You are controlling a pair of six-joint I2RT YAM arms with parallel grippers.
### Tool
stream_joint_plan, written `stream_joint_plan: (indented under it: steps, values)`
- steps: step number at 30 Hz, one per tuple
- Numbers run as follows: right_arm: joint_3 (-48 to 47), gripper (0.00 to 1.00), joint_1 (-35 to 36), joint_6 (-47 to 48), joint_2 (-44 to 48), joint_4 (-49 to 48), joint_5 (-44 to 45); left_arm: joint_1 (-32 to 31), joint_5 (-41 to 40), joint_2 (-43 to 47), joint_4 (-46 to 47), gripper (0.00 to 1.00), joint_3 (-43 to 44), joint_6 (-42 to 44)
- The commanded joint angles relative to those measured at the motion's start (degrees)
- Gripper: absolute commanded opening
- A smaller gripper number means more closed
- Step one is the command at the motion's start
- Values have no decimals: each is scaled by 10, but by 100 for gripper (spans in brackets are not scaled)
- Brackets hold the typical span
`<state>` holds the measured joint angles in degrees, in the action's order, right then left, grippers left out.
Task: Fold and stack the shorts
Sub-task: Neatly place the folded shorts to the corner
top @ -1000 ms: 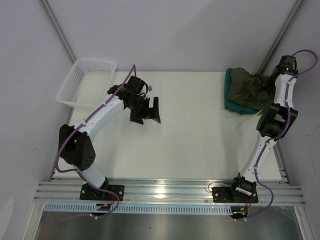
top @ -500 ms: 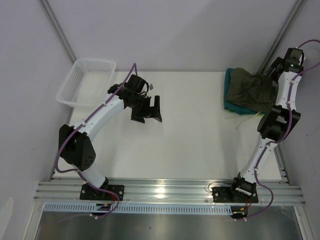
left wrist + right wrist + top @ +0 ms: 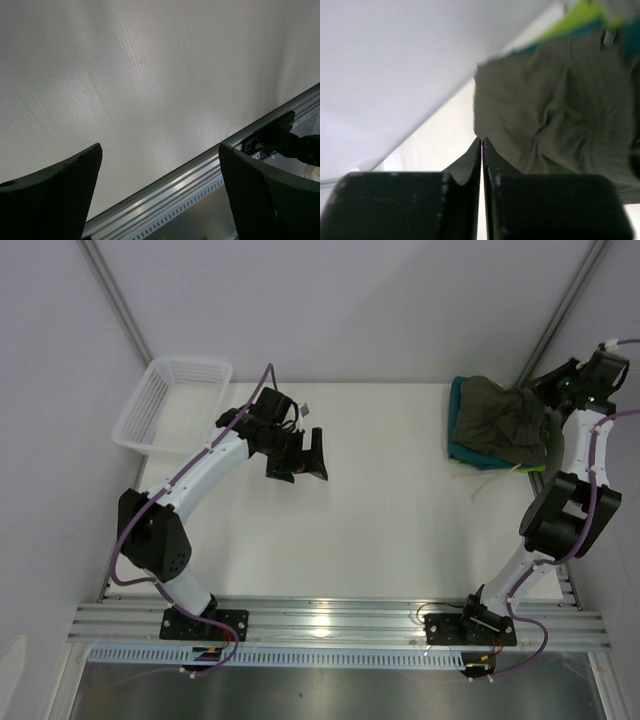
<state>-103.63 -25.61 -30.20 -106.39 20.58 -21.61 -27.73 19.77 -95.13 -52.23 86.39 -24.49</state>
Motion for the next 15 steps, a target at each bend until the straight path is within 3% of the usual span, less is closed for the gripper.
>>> stream_joint_plan:
  steps: [1, 10, 15]
  values:
    - [90, 2, 35, -100, -17, -122, -72, -4, 19, 21, 45, 99, 10, -6]
    - [165, 0, 91, -243, -59, -337, -60, -3, 33, 35, 76, 99, -30, 4]
    - [251, 0, 94, -365, -82, -542, -36, -3, 45, 36, 81, 99, -32, 9]
